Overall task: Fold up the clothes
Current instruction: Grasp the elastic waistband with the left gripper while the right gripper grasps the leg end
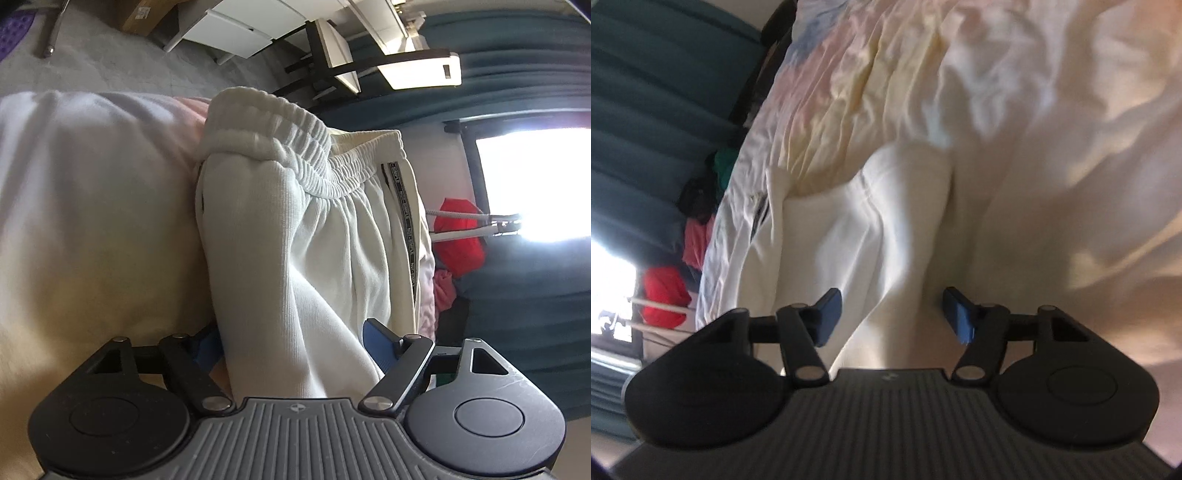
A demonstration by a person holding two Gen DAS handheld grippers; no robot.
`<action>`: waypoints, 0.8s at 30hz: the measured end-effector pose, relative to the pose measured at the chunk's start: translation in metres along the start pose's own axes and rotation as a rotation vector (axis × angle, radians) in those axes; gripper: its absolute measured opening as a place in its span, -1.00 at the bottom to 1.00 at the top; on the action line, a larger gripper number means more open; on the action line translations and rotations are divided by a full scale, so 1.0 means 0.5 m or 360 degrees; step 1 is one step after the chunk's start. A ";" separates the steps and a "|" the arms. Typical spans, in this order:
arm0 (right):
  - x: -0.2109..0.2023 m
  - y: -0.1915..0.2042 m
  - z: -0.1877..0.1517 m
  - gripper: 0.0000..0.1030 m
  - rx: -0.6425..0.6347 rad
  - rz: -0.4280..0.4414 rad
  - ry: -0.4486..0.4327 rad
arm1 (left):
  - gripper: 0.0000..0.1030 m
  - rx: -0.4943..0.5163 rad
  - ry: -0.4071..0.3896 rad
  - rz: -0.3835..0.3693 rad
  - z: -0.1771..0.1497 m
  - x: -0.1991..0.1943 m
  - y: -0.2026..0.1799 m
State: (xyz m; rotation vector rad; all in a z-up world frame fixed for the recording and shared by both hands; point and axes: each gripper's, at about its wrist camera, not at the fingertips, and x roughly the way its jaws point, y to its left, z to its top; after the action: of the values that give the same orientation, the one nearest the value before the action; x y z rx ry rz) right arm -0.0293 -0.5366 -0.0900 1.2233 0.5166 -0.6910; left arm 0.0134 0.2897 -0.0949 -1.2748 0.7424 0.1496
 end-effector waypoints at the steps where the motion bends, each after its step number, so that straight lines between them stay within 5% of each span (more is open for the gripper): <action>1: 0.005 0.005 -0.002 0.00 -0.0025 -0.0015 -0.0008 | 0.55 -0.0012 0.0001 -0.0008 0.001 -0.001 0.003; 2: 0.007 0.014 -0.004 -0.28 -0.0077 -0.0038 -0.0022 | 0.55 -0.0017 0.0002 -0.0011 0.001 0.000 0.004; 7: 0.014 0.046 -0.003 -0.80 -0.0289 -0.0071 -0.0094 | 0.55 -0.0007 0.0006 -0.0020 0.003 0.000 0.003; 16: -0.070 0.063 0.020 -0.89 -0.0307 0.0170 -0.0410 | 0.55 -0.0043 0.0021 -0.0091 0.006 -0.005 0.008; 18: -0.082 0.060 0.022 -0.89 -0.0305 0.0133 -0.0494 | 0.55 -0.0042 0.0046 -0.0113 0.006 -0.006 0.008; 24: -0.050 0.020 0.039 -0.88 -0.0210 0.0001 -0.0356 | 0.55 -0.0121 0.0046 -0.0130 0.006 -0.008 0.022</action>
State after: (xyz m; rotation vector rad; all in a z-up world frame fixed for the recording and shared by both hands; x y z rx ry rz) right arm -0.0396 -0.5484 -0.0610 1.0085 0.3699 -0.7705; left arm 0.0060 0.2969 -0.1010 -1.3800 0.7137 0.0944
